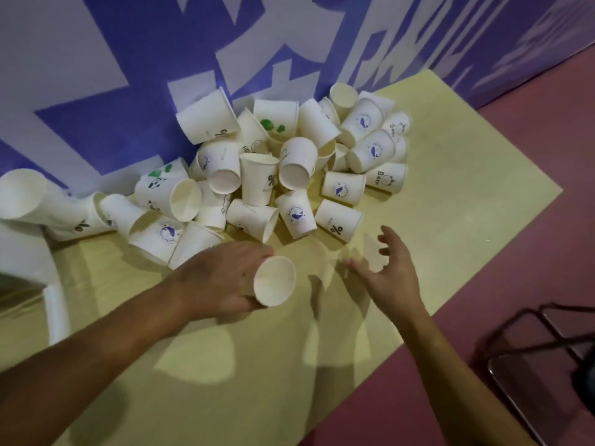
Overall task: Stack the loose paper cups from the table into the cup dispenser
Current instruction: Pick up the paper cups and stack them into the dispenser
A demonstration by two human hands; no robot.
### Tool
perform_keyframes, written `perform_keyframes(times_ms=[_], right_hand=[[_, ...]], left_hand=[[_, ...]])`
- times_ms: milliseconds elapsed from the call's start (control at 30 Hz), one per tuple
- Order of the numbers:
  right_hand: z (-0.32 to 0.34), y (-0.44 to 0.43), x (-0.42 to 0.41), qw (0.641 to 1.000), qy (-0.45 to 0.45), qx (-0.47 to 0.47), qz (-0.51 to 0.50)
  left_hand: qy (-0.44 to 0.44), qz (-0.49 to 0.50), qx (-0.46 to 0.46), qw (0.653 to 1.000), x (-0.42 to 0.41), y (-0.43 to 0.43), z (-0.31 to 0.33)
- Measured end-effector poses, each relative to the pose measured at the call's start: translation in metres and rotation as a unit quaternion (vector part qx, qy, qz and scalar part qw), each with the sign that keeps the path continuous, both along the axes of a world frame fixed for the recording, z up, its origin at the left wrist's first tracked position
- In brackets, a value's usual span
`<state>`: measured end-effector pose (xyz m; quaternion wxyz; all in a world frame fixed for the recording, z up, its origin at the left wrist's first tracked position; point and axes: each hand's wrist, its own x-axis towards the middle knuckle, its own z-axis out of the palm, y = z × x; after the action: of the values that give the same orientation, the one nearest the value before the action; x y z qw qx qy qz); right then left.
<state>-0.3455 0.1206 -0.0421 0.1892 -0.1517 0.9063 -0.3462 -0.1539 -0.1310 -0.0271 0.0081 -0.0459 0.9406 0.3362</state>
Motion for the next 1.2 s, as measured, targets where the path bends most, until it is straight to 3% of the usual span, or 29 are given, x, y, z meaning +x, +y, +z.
perform_keyframes(times_ms=[67,133,300,367,533,733,1000,1200], right_hand=[[-0.005,-0.012,-0.023,1.000,-0.011,0.005,0.006],[-0.012,-0.023,-0.038,0.999,-0.035,0.004,0.014],[-0.040,-0.032,-0.057,0.999,-0.032,0.012,0.033],[-0.042,-0.034,-0.055,0.999,-0.020,0.010,0.036],[-0.017,-0.048,-0.042,0.998,-0.033,0.046,0.042],[-0.035,-0.042,-0.058,0.997,-0.065,-0.017,0.040],[-0.021,-0.055,-0.039,0.991,-0.068,-0.087,0.073],[-0.004,-0.048,-0.005,0.990,-0.046,-0.117,-0.066]], left_hand=[[0.007,0.170,0.157,0.973,0.007,0.017,0.019],[0.080,0.257,0.269,0.925,0.013,0.031,0.028],[0.183,0.347,0.406,0.825,0.027,0.053,0.024],[0.198,0.363,0.428,0.804,0.034,0.055,0.021],[0.209,0.378,0.400,0.809,0.048,0.045,0.025],[0.209,0.385,0.341,0.832,0.076,0.031,0.037],[0.241,0.391,0.398,0.795,0.134,0.027,0.034],[0.254,0.461,0.388,0.756,0.184,0.025,0.043]])
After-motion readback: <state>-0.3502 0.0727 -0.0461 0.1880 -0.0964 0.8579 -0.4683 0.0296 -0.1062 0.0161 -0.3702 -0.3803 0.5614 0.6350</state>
